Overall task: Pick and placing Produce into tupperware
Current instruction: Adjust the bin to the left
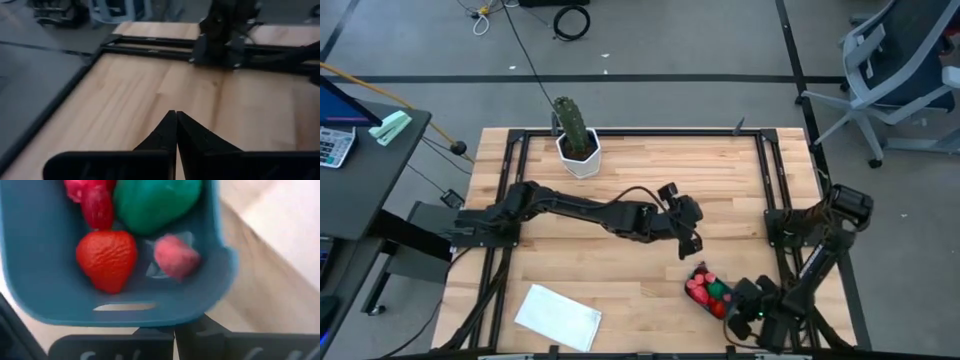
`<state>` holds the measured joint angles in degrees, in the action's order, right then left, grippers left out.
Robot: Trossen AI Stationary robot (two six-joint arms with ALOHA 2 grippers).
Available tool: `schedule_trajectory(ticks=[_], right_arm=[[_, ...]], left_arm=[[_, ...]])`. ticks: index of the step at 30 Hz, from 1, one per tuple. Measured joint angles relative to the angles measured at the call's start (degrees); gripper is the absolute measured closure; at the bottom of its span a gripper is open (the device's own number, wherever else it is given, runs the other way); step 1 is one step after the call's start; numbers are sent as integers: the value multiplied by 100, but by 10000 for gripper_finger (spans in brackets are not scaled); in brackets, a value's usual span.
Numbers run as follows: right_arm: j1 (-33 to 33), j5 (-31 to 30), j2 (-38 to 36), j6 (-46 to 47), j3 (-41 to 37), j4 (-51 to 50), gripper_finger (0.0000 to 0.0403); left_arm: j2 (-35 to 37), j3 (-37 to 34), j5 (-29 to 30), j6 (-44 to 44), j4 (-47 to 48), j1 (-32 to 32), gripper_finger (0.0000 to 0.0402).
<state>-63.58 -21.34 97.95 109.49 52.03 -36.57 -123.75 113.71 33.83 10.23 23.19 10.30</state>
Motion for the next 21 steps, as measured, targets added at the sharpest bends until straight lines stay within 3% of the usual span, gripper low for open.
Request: schedule_trajectory(ticks=[15,21], right_arm=[[2119,41,-17,-3379,0,466,403],[2754,30,-23,-4876,6,1343,402]], left_arm=[[169,-4,268,-252,483,59,392],[285,-11,929,13,1093,128,377]])
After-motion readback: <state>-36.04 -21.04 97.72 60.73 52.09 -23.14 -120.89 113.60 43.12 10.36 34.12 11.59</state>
